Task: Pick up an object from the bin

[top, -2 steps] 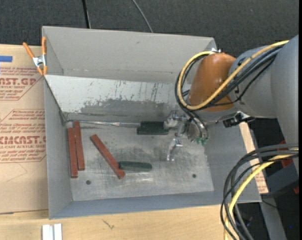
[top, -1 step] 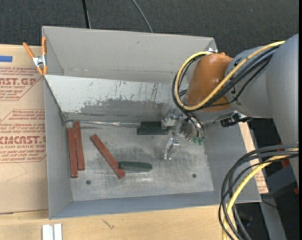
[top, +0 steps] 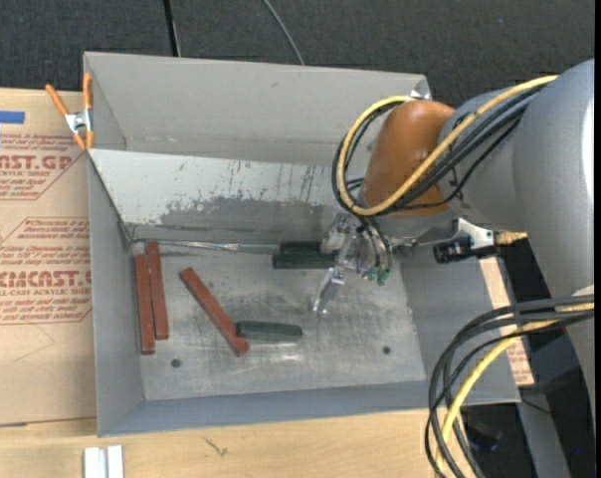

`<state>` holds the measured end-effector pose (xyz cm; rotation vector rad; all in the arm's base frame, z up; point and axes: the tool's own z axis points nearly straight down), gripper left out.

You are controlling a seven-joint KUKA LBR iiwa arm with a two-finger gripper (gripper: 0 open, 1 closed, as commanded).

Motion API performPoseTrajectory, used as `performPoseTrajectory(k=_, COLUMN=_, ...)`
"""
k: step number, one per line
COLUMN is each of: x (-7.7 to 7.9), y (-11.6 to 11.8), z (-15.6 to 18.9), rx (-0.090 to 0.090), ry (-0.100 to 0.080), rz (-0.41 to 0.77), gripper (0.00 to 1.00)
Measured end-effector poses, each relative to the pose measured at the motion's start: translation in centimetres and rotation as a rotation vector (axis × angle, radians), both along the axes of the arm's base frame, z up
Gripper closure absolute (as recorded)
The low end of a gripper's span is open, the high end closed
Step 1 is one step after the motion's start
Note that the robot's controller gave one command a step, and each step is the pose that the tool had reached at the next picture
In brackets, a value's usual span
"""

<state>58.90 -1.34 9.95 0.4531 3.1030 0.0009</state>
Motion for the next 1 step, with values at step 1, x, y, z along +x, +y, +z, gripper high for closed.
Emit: performPoseTrajectory(k=1, x=1.14, y=-0.11, z=-1.87, rx=-0.008, ry=-0.018, rz=0.049, gripper=0.00)
